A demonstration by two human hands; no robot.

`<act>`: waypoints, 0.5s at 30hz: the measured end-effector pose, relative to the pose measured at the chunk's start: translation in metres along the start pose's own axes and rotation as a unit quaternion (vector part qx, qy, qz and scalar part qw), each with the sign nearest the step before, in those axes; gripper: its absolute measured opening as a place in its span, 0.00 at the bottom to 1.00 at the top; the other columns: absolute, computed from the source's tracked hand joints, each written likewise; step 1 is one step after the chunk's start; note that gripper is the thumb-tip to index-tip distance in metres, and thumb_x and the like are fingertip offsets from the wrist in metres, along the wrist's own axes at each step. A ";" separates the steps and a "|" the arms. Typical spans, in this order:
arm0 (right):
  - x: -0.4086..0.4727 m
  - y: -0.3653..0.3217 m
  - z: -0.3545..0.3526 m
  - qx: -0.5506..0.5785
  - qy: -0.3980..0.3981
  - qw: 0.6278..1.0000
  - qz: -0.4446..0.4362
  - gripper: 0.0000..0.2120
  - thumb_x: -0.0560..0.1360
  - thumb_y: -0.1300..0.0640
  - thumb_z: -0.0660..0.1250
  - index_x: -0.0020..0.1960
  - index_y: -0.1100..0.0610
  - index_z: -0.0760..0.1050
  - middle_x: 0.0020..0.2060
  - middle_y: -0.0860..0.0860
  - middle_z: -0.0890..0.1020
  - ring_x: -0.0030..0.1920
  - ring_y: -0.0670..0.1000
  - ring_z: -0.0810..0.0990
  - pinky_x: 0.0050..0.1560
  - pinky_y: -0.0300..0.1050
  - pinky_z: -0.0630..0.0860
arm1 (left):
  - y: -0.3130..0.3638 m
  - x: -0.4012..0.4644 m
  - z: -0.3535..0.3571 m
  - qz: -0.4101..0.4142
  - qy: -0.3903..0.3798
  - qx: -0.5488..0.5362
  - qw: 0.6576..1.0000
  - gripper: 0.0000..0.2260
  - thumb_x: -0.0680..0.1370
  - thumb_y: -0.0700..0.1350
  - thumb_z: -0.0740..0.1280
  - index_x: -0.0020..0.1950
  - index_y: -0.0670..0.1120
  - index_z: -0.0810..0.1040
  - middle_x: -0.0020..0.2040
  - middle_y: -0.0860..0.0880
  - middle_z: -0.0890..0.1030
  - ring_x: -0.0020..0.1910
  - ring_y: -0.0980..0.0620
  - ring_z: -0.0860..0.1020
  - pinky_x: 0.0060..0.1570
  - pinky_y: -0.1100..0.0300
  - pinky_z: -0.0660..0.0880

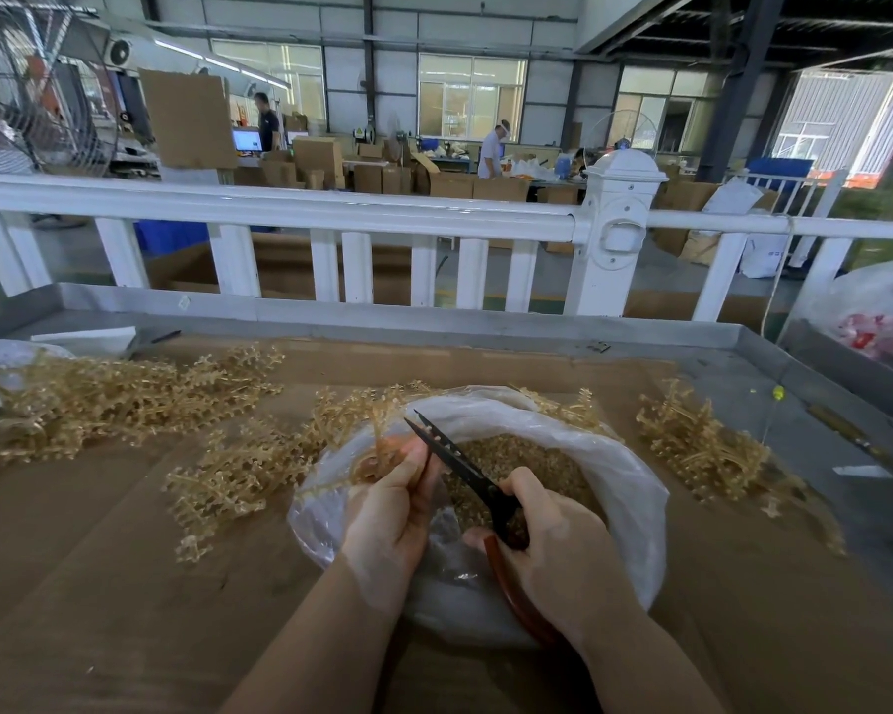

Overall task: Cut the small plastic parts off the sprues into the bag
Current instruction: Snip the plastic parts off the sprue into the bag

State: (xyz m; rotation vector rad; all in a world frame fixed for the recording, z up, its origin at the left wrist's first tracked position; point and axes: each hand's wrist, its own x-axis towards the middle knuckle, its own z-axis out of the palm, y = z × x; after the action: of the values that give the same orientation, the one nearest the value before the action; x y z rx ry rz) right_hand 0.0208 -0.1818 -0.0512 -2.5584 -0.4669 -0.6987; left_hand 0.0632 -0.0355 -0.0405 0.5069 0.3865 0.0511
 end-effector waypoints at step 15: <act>-0.002 0.000 0.001 0.002 -0.015 1.000 0.013 0.17 0.70 0.38 0.67 0.49 0.48 0.69 0.39 0.42 0.77 0.43 0.45 0.76 0.42 0.38 0.73 | 0.000 -0.004 0.000 0.002 0.018 0.060 0.998 0.04 0.75 0.29 0.65 0.46 0.36 0.77 0.34 0.44 0.83 0.30 0.53 0.83 0.31 0.63 0.80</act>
State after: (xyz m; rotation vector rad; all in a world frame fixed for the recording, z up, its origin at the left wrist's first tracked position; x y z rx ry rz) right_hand 0.0196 -0.1811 -0.0533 -2.5690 -0.4427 -0.6497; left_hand 0.0598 -0.0358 -0.0387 0.6254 0.4267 0.0407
